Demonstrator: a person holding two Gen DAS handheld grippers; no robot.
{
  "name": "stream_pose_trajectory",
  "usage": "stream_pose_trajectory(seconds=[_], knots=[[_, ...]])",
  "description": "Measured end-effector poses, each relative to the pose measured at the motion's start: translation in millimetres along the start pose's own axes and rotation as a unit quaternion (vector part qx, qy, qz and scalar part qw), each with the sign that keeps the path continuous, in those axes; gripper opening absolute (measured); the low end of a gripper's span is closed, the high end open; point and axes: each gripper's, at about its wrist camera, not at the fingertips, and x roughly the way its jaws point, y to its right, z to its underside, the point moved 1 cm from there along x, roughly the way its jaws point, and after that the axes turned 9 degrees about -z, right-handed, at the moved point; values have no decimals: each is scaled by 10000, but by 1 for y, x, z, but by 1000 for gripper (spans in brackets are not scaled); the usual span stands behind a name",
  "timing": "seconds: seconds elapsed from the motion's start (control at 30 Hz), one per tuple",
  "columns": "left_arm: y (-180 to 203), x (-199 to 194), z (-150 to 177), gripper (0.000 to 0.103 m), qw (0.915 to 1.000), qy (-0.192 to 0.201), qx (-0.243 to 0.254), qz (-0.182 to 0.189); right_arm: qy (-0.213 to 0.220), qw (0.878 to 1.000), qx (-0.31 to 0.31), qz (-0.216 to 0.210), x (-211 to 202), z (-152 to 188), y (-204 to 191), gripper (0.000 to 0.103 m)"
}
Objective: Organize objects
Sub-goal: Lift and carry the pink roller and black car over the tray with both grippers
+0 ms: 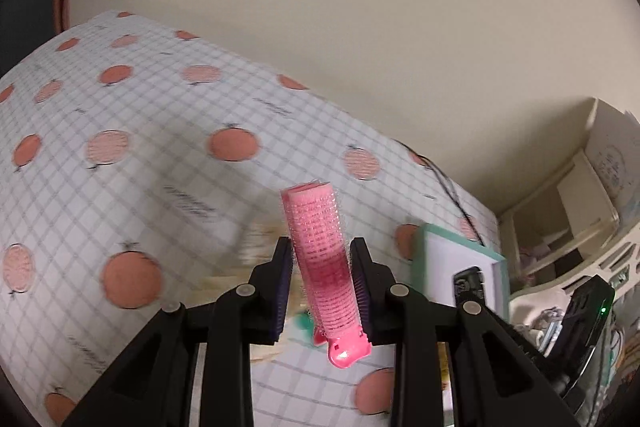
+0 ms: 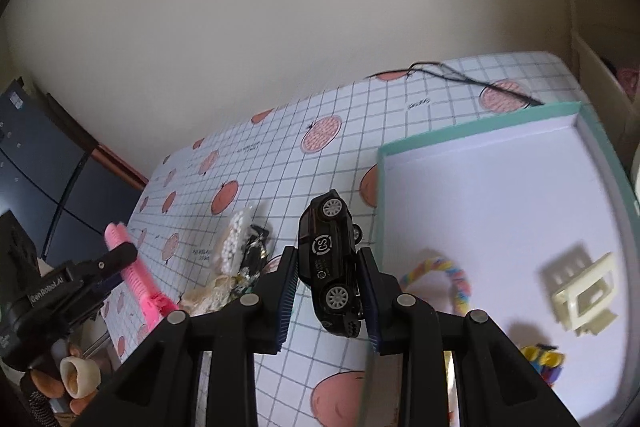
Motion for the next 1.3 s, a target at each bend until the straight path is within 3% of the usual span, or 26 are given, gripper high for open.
stream_pose_trajectory(seconds=[0.3, 0.57, 0.93, 1.3], knots=[[88, 21, 15, 30, 9972, -182, 597, 418, 434, 9988, 170, 147, -31, -12, 23, 32], [138, 35, 24, 30, 9932, -236, 988, 563, 706, 9959, 401, 398, -53, -20, 49, 32], [172, 69, 29, 30, 9912, -299, 1182, 517, 808, 9898, 667, 960, -59, -21, 90, 32], [183, 106, 36, 30, 9898, -524, 1228, 493, 742, 9868, 830, 1173, -52, -14, 111, 32]])
